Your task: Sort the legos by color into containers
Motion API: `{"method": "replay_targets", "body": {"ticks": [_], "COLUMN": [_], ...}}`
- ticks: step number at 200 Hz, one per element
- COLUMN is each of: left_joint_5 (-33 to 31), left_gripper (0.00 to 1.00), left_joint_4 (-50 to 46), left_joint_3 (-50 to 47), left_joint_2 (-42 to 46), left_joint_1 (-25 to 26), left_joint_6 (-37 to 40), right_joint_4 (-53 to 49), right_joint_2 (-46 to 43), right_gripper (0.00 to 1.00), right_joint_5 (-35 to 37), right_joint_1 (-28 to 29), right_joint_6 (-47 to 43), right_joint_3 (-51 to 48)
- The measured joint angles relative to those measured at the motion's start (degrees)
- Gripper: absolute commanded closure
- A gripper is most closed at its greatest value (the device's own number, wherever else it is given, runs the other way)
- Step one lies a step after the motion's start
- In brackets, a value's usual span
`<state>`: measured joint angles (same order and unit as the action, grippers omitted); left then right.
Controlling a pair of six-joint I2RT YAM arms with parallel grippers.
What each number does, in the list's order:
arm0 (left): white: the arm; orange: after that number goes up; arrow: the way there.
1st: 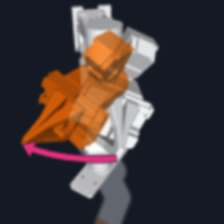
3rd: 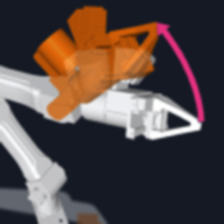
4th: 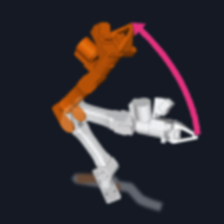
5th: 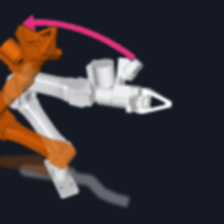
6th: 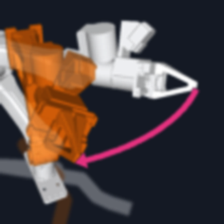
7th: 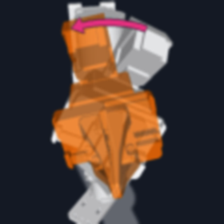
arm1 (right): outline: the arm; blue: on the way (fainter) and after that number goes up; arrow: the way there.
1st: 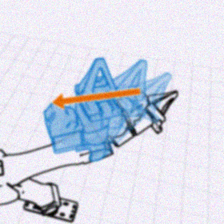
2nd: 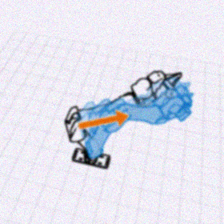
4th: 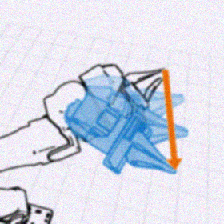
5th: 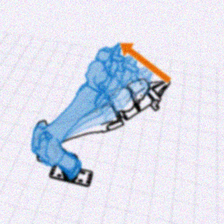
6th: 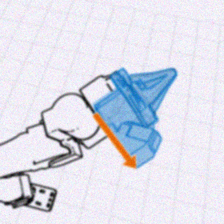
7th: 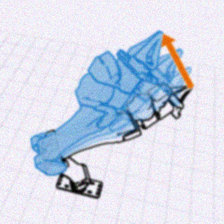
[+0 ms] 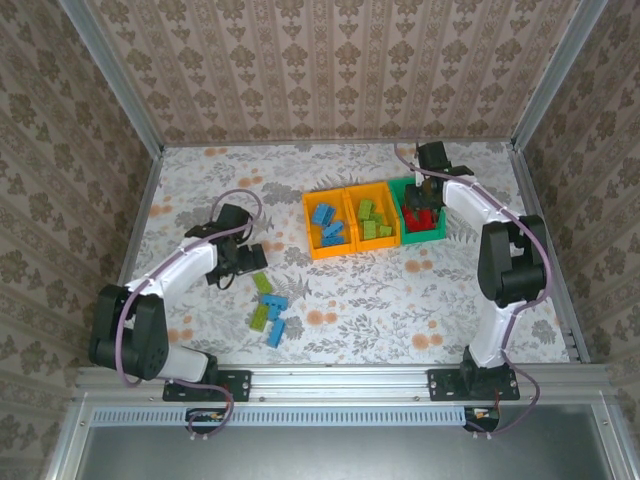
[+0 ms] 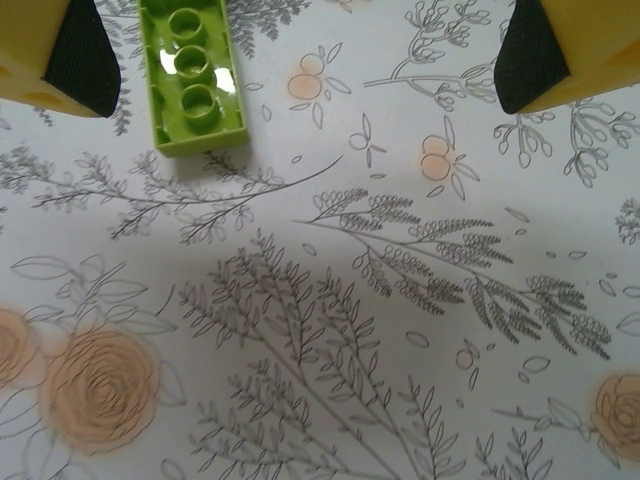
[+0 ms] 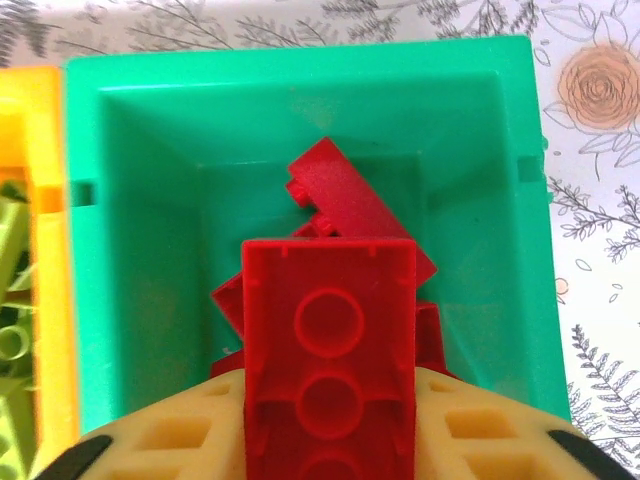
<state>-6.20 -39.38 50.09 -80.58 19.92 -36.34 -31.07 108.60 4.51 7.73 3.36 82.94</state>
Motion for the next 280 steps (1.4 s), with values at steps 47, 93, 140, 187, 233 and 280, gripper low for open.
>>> {"method": "replay_targets", "body": {"ticks": [47,93,140,187,233,280], "left_joint_5": [1.1,4.2,7.1,8.9,8.8,7.1], "left_gripper": [0.00,0.00,0.01,0.07,0.23,0.46], "left_joint_4": [-1.5,-0.4,1.8,3.8,3.7,2.8], "left_joint_3": [-1.0,-0.1,1.4,1.4,2.1,2.1], "left_joint_2": [0.5,-1.1,-7.2,-10.4,-12.6,-13.1], "left_joint_1": [0.3,3.1,5.2,5.3,5.5,5.5], "left_joint_6": [-1.5,-4.3,-6.1,-7.0,-7.3,-7.0], "right_joint_4": [-1.5,-1.3,0.5,3.5,6.2,7.3], "right_joint_2": [0.6,-2.1,-8.7,-15.6,-18.4,-18.5], "right_gripper": [0.37,0.25,0.18,0.13,0.11,0.11], "right_joint_5": [0.7,0.7,0.6,0.5,3.5,3.9], "right_joint_1": [-0.1,0.0,0.0,0.0,-2.1,-7.9], "right_joint_6": [0.1,1.4,3.1,4.8,6.2,7.9], "right_joint_3": [0.0,-2.4,-6.3,-10.9,-15.1,-17.8]}}
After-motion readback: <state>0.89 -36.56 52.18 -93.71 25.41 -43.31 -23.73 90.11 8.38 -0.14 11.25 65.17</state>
